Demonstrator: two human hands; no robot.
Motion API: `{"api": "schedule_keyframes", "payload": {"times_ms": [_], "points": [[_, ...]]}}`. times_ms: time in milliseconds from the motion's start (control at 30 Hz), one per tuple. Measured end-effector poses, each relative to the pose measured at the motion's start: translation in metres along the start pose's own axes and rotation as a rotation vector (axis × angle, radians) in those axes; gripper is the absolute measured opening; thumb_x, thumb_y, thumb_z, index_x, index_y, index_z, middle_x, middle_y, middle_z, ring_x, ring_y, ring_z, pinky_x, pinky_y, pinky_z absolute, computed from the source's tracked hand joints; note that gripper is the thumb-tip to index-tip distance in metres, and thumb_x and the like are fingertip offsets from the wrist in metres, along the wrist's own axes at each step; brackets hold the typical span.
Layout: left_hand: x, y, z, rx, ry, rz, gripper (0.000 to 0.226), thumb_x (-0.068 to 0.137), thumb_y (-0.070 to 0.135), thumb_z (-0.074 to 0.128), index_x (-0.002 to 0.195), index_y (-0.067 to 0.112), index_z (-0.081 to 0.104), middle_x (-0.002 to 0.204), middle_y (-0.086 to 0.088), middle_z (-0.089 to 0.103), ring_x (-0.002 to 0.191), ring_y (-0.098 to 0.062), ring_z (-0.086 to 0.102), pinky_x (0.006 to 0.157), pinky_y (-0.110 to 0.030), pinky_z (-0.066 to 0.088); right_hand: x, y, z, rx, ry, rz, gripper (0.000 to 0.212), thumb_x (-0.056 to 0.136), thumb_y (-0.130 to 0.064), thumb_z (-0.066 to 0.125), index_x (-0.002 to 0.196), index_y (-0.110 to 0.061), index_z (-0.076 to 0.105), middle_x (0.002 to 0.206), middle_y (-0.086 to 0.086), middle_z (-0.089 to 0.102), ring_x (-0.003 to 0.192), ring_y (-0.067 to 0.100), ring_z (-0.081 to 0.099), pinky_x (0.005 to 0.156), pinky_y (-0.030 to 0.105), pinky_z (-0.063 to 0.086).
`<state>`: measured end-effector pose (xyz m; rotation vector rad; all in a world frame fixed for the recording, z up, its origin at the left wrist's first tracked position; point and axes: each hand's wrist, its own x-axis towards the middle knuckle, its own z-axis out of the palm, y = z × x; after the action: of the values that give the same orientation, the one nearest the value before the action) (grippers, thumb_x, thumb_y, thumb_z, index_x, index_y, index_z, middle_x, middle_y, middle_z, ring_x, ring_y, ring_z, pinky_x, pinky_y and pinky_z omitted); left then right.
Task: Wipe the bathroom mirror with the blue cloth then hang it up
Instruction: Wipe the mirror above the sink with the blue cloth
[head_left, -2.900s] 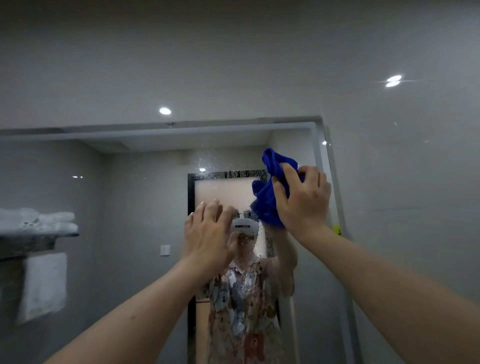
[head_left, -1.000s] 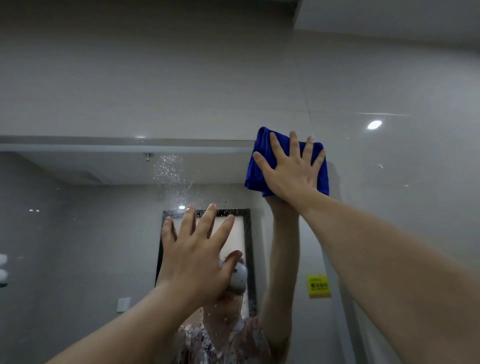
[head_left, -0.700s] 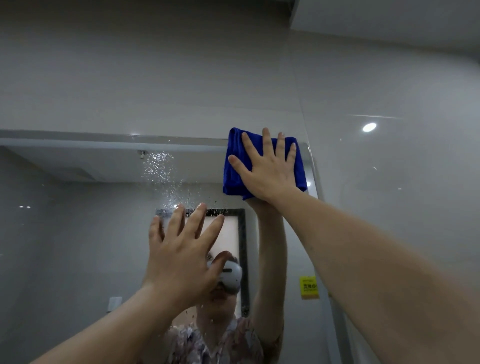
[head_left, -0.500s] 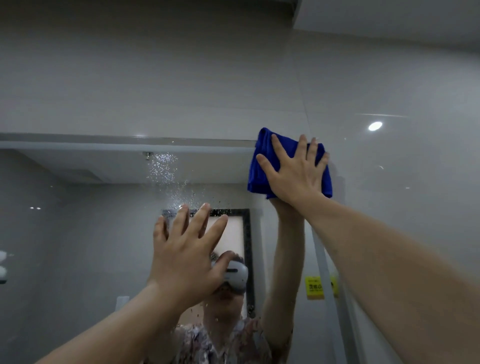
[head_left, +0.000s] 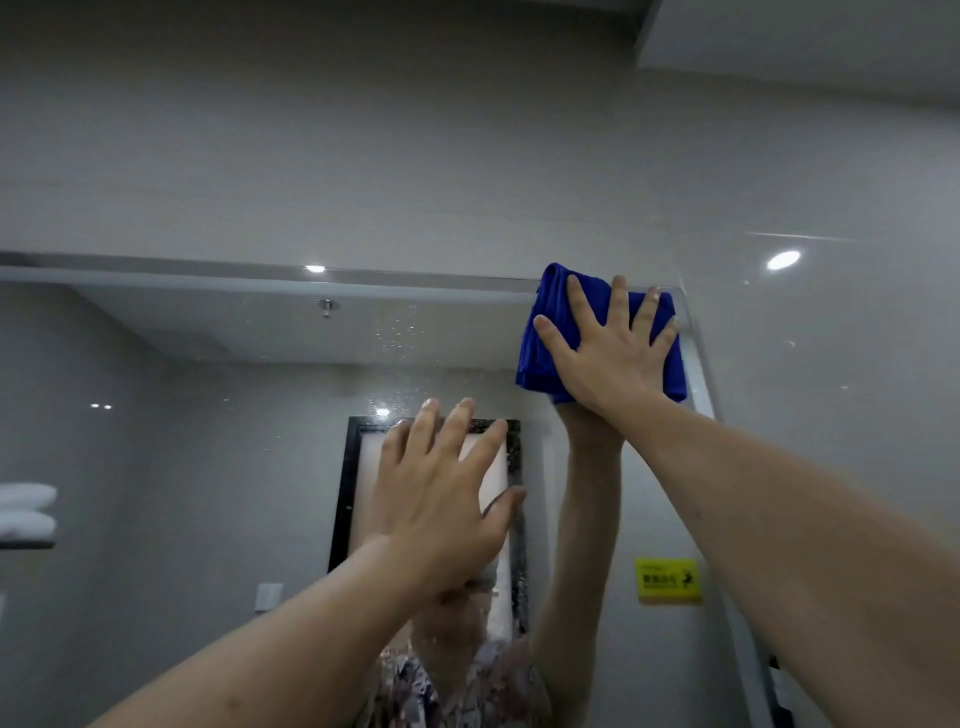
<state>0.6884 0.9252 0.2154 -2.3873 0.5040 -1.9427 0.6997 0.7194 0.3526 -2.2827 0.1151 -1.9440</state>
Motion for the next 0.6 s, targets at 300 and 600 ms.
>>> {"api": "schedule_keyframes", "payload": {"times_ms": [300, 600], "points": [[-0.004, -0.093, -0.018, 0.049, 0.068, -0.244, 0.068, 0.090, 0.072, 0.023, 0.151, 0.043, 0.020, 0.165, -0.001, 0.022, 0.151, -0.037, 0.014, 0.115, -0.065, 0.016, -0.007, -0.053, 0.004, -0.004, -0.001, -0.032, 0.084, 0.087, -0.088, 0.002, 0.161, -0.049, -0.007, 0.174, 0.006, -0.006, 0.157, 0.043, -0.015, 0.122, 0.068, -0.007], [-0.018, -0.137, -0.015, 0.040, 0.057, -0.267, 0.071, 0.088, 0.079, 0.012, 0.153, 0.051, 0.006, 0.168, 0.004, 0.012, 0.152, -0.038, 0.007, 0.114, -0.069, 0.013, -0.025, -0.159, 0.013, 0.011, -0.009, -0.174, 0.084, 0.091, -0.087, 0.007, 0.162, -0.046, -0.007, 0.174, 0.009, -0.009, 0.156, 0.044, -0.018, 0.122, 0.068, -0.010]]}}
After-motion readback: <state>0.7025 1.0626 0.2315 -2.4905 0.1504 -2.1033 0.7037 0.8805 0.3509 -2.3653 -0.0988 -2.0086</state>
